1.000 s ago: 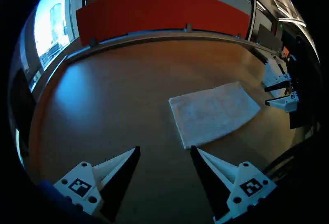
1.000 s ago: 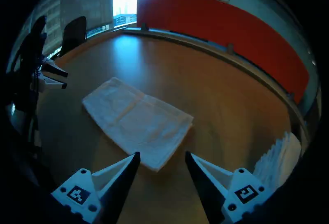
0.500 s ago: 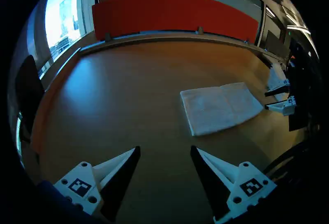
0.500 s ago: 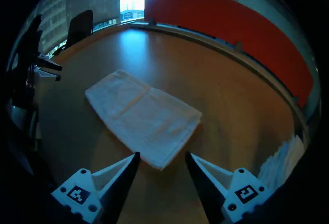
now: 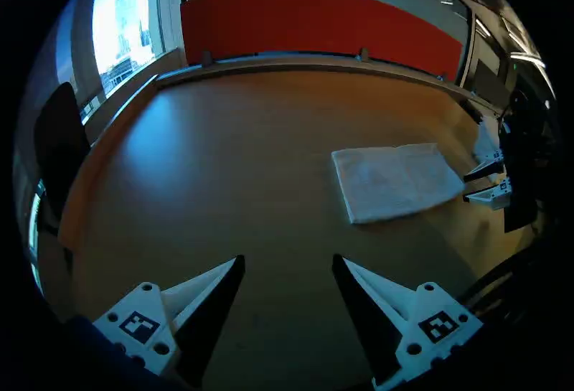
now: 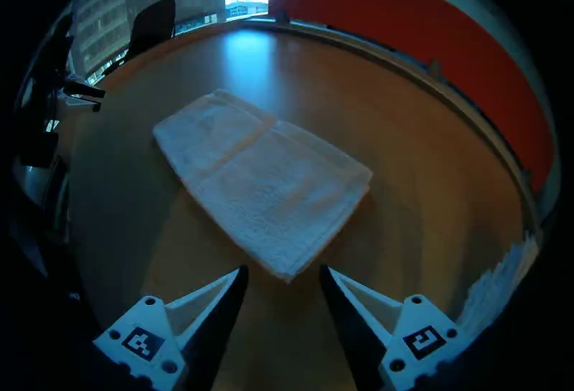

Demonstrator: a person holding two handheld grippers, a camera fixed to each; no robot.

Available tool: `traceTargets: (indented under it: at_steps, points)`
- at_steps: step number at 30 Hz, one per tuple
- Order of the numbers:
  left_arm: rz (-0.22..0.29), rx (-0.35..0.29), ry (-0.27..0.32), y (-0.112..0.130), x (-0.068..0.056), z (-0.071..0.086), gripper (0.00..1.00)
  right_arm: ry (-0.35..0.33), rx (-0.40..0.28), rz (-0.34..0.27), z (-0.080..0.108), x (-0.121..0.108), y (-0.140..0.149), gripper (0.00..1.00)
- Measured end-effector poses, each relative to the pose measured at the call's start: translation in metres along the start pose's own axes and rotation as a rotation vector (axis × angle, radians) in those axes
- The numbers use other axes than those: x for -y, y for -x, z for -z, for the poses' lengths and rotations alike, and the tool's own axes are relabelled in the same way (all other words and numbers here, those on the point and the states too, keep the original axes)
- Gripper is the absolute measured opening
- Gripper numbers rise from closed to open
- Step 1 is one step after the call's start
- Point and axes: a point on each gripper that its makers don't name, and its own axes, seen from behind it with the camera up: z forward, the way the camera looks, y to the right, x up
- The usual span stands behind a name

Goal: Fold towel

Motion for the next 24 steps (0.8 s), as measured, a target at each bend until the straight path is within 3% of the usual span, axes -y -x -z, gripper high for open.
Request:
traceTargets:
  at_steps: [14,24]
  points:
    - [0.017,-0.003,-0.018,0.0038,0.0067,0.0102,0.9,-0.044,0.038,0.045,-0.0026,-0.0031,0.0024,0.56]
    - [0.013,-0.007,-0.022,0.0019,0.0086,0.0102,0.9,-0.048,0.037,0.047,-0.0032,-0.0051,0.001,0.2]
